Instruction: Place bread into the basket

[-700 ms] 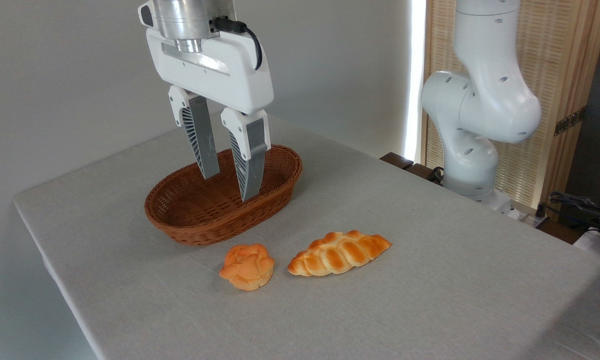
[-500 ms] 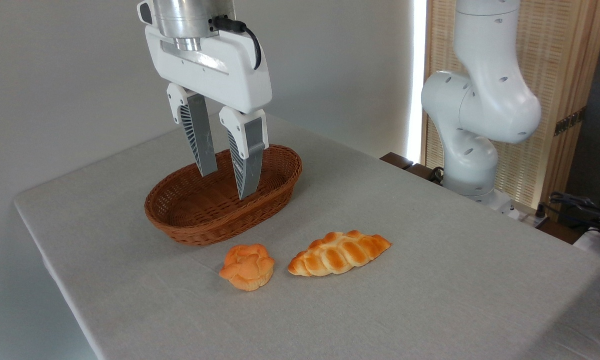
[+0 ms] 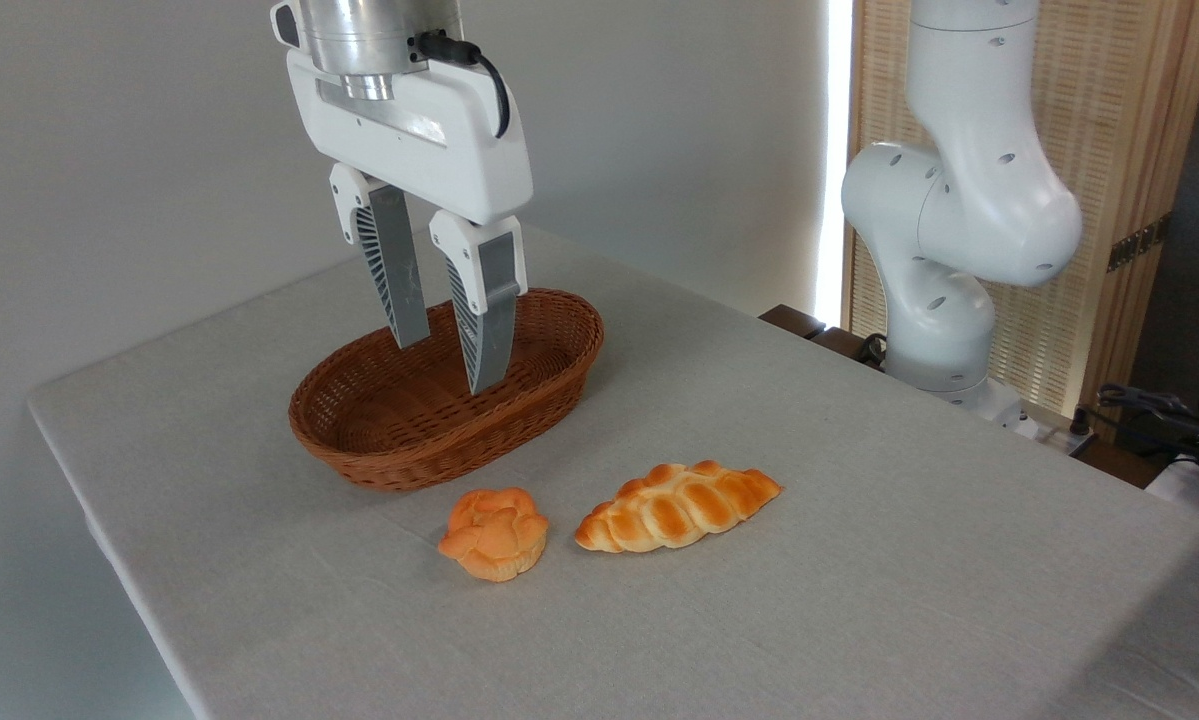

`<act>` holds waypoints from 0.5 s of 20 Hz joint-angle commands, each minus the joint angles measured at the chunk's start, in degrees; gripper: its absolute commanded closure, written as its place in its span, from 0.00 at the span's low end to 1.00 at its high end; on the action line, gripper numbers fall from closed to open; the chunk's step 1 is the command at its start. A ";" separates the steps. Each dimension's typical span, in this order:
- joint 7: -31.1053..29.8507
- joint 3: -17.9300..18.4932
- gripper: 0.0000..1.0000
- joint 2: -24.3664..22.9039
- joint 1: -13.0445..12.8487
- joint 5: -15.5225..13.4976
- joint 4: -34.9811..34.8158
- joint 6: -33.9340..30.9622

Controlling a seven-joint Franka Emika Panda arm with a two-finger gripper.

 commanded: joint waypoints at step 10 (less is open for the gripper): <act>1.23 -0.64 0.00 0.24 0.94 -0.73 0.17 0.34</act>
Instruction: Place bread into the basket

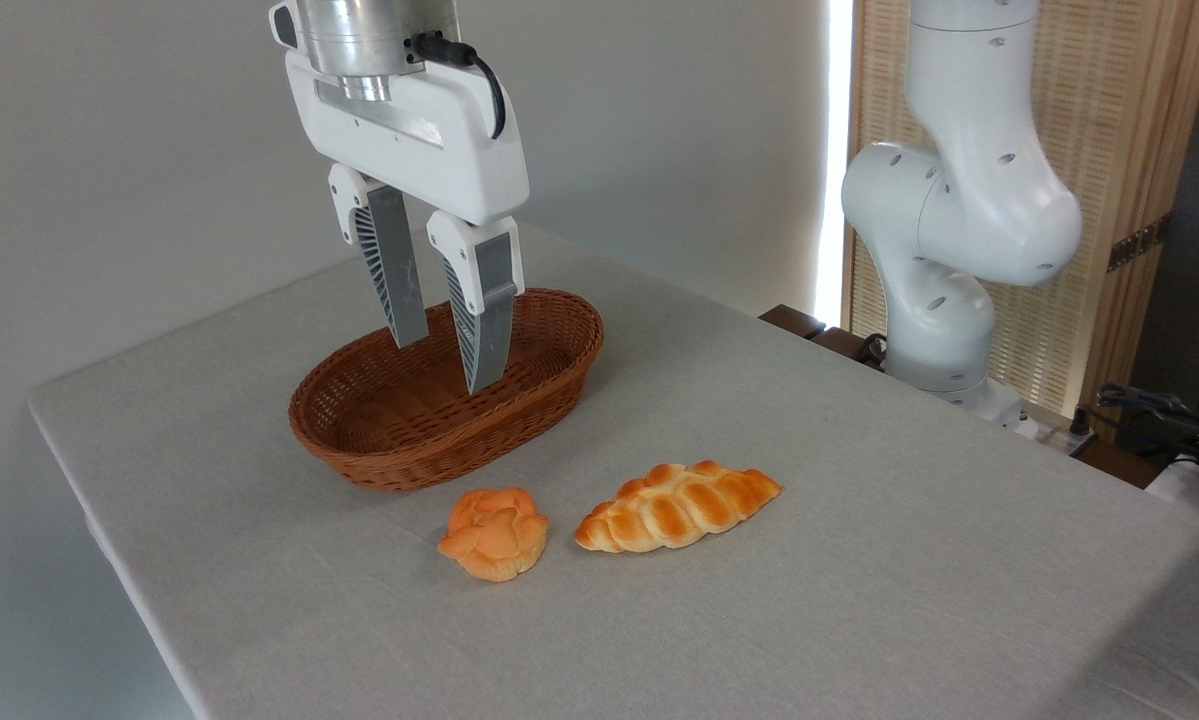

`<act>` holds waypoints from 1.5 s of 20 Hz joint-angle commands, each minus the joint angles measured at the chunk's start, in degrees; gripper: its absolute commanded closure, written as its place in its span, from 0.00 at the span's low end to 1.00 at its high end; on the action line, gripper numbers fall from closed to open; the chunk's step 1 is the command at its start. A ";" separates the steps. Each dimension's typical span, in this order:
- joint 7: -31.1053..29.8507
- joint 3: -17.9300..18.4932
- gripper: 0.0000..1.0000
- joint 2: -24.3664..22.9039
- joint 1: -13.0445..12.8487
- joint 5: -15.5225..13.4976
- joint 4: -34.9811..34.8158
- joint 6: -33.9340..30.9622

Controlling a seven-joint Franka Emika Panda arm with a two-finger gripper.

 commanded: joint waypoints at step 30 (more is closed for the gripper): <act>14.15 -3.59 0.00 -5.04 0.42 0.68 -22.41 18.42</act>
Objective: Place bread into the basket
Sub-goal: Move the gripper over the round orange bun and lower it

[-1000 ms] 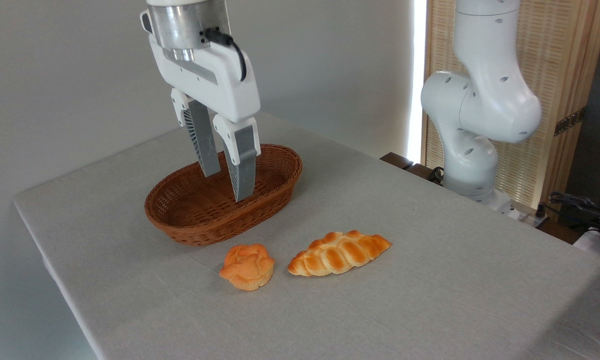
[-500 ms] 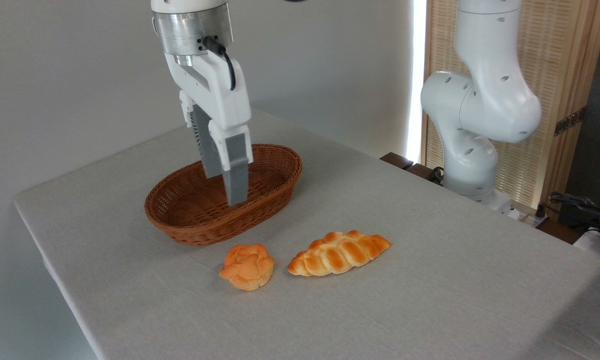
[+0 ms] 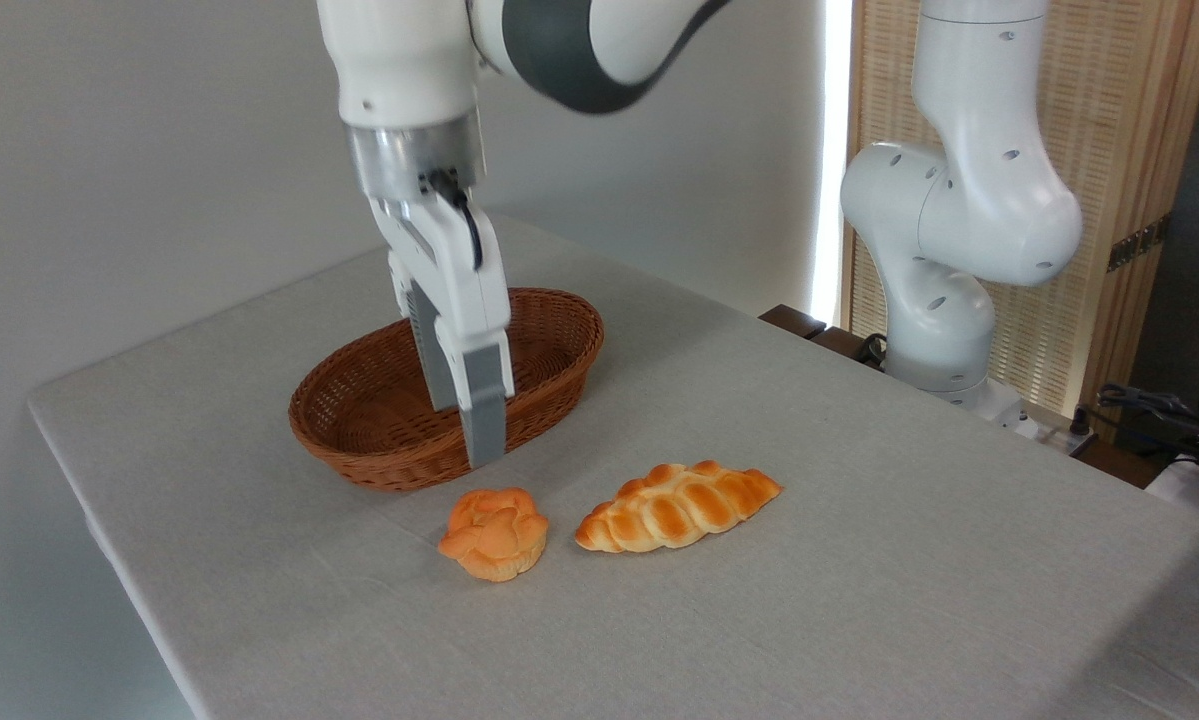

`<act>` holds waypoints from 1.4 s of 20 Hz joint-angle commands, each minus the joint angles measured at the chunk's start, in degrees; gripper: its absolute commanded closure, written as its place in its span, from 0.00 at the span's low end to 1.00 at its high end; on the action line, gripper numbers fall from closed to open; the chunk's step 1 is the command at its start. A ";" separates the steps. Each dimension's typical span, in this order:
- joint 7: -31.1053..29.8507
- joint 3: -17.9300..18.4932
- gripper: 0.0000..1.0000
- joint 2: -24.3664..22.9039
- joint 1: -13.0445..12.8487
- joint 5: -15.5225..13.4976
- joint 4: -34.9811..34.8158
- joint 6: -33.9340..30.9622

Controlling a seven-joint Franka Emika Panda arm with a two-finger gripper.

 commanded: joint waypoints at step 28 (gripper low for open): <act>0.85 -0.18 0.00 0.44 0.53 0.42 -9.49 4.94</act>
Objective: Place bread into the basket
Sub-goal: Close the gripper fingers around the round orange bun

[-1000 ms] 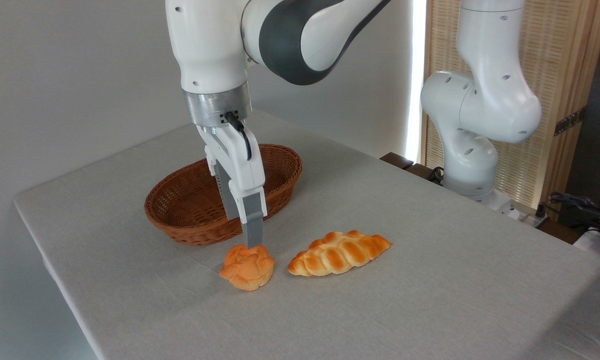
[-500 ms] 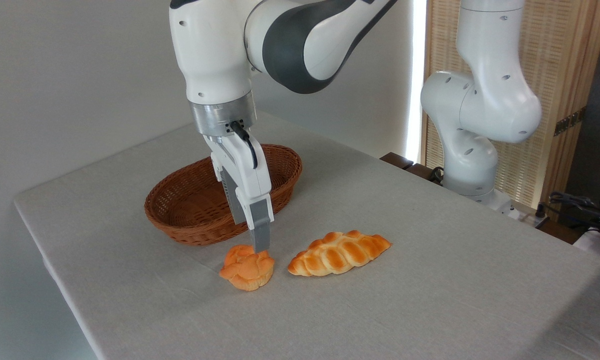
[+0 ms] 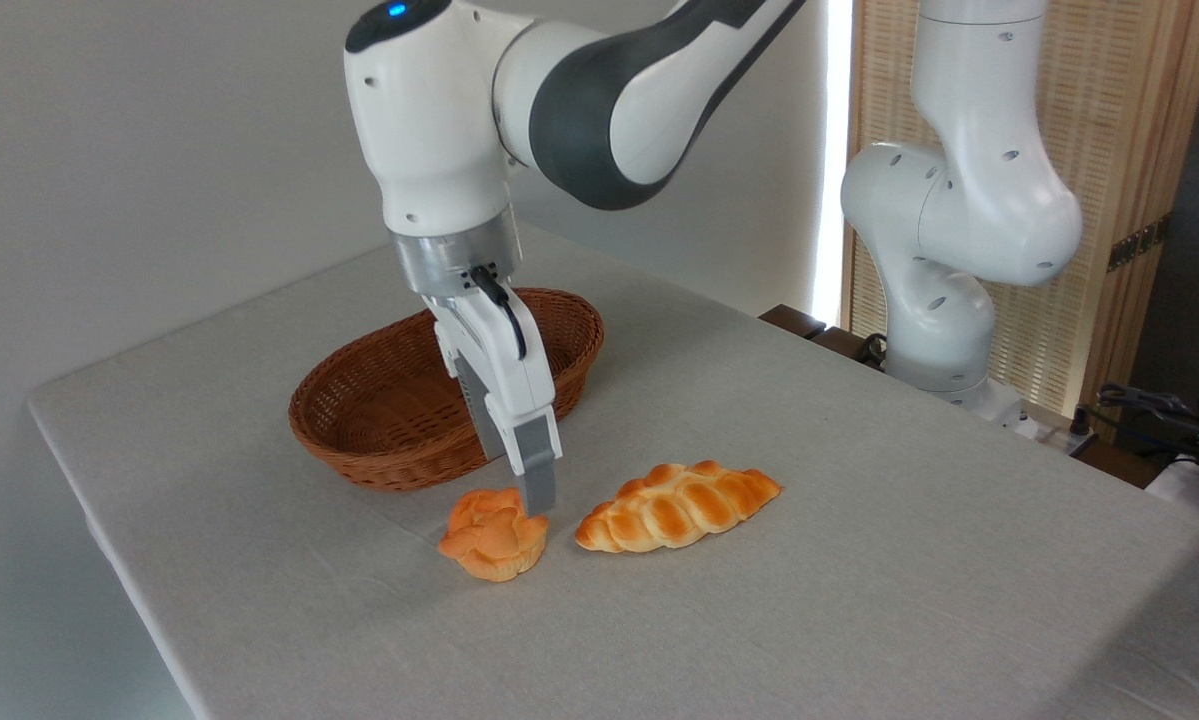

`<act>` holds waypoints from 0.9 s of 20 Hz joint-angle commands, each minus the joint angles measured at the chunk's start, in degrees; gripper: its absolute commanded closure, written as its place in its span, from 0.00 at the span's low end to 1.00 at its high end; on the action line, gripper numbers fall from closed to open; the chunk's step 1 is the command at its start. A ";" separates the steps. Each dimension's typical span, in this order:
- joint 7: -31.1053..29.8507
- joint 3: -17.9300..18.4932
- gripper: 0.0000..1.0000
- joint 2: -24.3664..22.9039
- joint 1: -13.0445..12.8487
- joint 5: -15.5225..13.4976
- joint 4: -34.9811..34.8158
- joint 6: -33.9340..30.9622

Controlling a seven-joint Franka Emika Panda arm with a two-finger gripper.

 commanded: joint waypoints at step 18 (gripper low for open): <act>0.83 -2.18 0.40 3.69 0.33 -0.21 -2.77 10.60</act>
